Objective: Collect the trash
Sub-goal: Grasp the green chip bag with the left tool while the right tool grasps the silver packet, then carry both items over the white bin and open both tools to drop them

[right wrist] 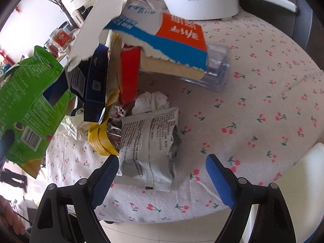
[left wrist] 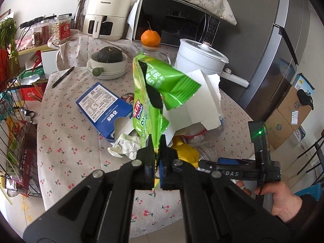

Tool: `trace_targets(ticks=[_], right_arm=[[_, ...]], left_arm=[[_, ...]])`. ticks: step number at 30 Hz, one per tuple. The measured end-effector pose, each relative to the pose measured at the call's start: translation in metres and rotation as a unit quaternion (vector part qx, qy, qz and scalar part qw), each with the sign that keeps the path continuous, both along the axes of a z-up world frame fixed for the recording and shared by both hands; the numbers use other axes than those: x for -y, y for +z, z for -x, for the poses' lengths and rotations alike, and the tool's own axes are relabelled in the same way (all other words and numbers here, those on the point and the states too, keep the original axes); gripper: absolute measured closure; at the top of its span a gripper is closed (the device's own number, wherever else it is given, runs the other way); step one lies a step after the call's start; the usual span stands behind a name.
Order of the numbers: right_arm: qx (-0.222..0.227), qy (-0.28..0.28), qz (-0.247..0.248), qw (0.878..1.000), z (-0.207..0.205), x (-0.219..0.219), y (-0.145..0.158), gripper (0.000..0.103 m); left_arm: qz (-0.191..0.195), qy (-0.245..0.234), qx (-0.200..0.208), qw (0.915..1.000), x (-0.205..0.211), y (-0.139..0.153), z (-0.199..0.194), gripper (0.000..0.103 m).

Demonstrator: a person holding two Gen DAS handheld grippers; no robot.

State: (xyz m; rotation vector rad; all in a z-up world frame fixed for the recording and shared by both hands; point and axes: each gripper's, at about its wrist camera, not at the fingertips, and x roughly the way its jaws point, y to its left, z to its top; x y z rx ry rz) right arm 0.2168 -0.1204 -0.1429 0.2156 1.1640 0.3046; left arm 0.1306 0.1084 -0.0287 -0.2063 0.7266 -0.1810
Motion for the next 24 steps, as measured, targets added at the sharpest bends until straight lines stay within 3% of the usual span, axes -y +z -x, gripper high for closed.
trace_targets(ticks=[3,4,6,7,18,24], right_arm=[[0.018,0.016,0.030,0.999,-0.001,-0.016,-0.004,0.025],[0.023,0.025,0.042,0.999,0.000,-0.021,-0.004,0.039],[0.035,0.037,0.059,0.997,0.001,-0.026,-0.001,0.046],[0.037,0.042,0.061,0.997,0.002,-0.027,0.000,0.061],[0.073,0.043,0.077,0.993,0.034,-0.013,0.034,0.064],[0.089,0.045,0.064,0.993,0.048,0.007,0.064,0.064]], left_arm=[[0.001,0.000,-0.001,1.0000,-0.004,-0.001,0.002,0.100],[0.000,0.000,0.000,1.0000,-0.004,0.000,0.003,0.100],[-0.004,-0.001,0.004,1.0000,-0.005,0.001,0.005,0.100],[-0.005,-0.001,0.005,1.0000,-0.005,0.002,0.006,0.100],[-0.003,0.005,0.025,0.9997,-0.014,0.009,0.020,0.100],[0.007,-0.006,0.064,0.9979,-0.015,0.032,0.035,0.100]])
